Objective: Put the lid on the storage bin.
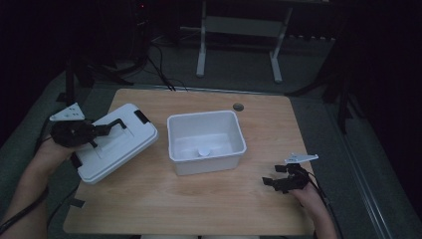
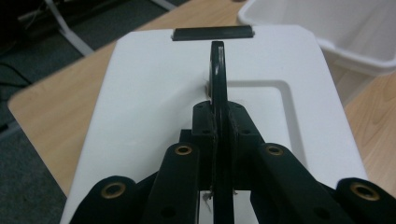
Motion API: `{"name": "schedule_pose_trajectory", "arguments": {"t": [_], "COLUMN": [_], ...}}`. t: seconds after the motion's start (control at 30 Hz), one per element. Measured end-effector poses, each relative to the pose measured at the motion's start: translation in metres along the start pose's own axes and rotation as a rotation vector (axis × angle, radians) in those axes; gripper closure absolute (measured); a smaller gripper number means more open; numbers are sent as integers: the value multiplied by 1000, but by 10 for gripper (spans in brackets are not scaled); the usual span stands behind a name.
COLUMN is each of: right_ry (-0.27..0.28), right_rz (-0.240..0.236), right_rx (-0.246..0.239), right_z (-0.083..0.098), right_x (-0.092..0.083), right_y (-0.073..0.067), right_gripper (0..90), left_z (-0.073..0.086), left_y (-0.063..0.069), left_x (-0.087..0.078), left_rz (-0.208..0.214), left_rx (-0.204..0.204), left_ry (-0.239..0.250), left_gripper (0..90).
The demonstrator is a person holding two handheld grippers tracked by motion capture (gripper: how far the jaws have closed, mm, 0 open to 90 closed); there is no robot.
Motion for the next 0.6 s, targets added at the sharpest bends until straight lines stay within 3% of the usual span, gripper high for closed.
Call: {"name": "schedule_pose_trajectory", "arguments": {"t": [0.23,0.37,0.6], "right_ry": [17,47,70], "right_rz": [-3,5,-14], "right_rx": [12,-19,-66], "right_z": [1,2,5], "right_x": [0,0,3], "right_y": [0,-1,-5], "right_gripper": [145,145,145], "left_z": [-26,-41,-65], "left_y": [8,23,50], "left_x": [2,18,46], "left_rz": [20,62,123], "left_rx": [64,82,149], "left_ry": [4,-5,-7], "left_gripper": [834,833,834]}}
Point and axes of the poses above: each handheld gripper's, and its own axes: x roughly forward along the jaws, z roughly out of its underside, y roughly to its right, the point moved 6 cm from there along x, roughly forward along the jaws, and after that the axes turned 10 degrees about -z, right-handed, at the moved point
